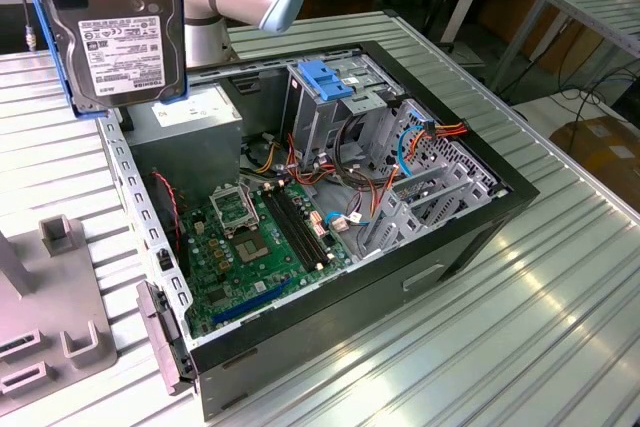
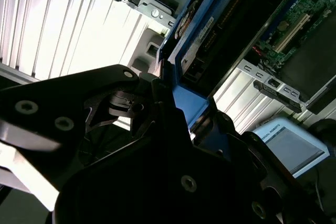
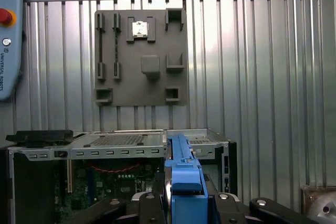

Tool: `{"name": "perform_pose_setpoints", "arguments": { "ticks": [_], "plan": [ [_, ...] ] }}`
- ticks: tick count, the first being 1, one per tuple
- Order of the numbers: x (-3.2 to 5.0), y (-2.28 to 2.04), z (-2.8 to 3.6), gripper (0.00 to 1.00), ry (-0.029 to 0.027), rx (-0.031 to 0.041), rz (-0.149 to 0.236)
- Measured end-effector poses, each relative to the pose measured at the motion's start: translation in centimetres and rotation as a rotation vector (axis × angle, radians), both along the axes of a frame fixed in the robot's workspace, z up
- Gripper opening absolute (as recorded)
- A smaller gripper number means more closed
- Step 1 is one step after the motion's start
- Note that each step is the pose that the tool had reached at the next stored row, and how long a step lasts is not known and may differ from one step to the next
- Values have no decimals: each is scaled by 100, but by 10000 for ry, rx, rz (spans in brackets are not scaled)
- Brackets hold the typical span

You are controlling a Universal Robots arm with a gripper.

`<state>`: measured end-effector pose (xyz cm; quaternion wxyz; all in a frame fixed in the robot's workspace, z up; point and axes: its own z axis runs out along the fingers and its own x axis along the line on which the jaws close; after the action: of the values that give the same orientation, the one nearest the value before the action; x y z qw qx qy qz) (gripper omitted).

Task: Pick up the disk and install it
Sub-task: 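Pick up the disk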

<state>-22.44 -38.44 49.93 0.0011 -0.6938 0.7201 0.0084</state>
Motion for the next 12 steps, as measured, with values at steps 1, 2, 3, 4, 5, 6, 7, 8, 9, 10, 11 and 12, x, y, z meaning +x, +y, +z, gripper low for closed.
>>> {"name": "perform_pose_setpoints", "arguments": {
  "ticks": [1, 2, 3, 4, 5, 6, 7, 8, 9, 10, 11, 12],
  "plan": [
    [29, 0, 0, 37, 0, 0, 1],
    [53, 0, 0, 37, 0, 0, 1],
    [96, 0, 0, 37, -1, 0, 0],
    [118, 0, 0, 37, 0, 0, 0],
    [139, 0, 0, 37, 0, 0, 1],
    [166, -1, 0, 37, 0, 0, 1],
    [182, -2, 0, 37, 0, -1, 0],
    [199, -4, 0, 37, 0, 0, 0],
    [213, -7, 0, 37, 0, -1, 0],
    [228, -10, -1, 37, 0, 0, 0],
    [242, -14, -1, 37, -1, 0, 0],
    [255, -17, 0, 37, 0, 0, 0]
  ]
}}
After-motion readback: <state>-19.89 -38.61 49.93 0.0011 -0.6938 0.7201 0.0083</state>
